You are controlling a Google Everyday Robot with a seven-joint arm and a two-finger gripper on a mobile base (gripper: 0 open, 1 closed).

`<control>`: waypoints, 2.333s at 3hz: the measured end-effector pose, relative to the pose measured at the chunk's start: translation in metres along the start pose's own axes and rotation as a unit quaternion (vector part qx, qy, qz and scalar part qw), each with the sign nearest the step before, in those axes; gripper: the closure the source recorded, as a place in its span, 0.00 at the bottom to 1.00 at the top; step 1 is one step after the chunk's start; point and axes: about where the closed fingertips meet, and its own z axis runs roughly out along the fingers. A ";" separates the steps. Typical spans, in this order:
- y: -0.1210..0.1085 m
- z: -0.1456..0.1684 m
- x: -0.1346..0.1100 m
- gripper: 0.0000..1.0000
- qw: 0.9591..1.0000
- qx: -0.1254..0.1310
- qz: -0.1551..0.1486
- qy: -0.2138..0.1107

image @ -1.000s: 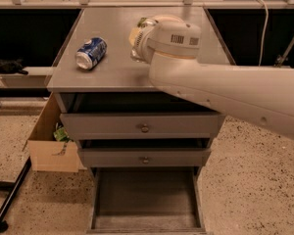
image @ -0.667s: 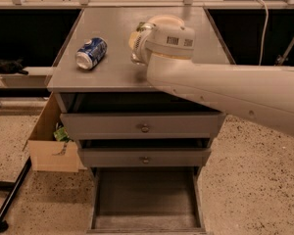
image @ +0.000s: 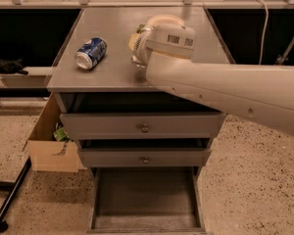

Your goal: Pick 7up can from bottom drawer and place on counter

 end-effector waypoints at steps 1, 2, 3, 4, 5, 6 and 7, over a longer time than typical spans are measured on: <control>0.007 0.051 0.021 1.00 1.000 -0.020 -0.020 0.006; 0.007 0.051 0.021 1.00 1.000 -0.020 -0.020 0.006; 0.007 0.051 0.021 0.86 1.000 -0.020 -0.020 0.006; 0.007 0.051 0.021 0.62 1.000 -0.020 -0.020 0.006; 0.007 0.051 0.021 0.39 1.000 -0.020 -0.020 0.006; 0.007 0.051 0.021 0.15 1.000 -0.020 -0.020 0.006; 0.006 0.048 0.025 0.00 1.000 -0.017 -0.024 0.009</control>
Offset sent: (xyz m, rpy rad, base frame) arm 0.0921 -0.0067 -0.0093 -0.0941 -0.0088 -0.0393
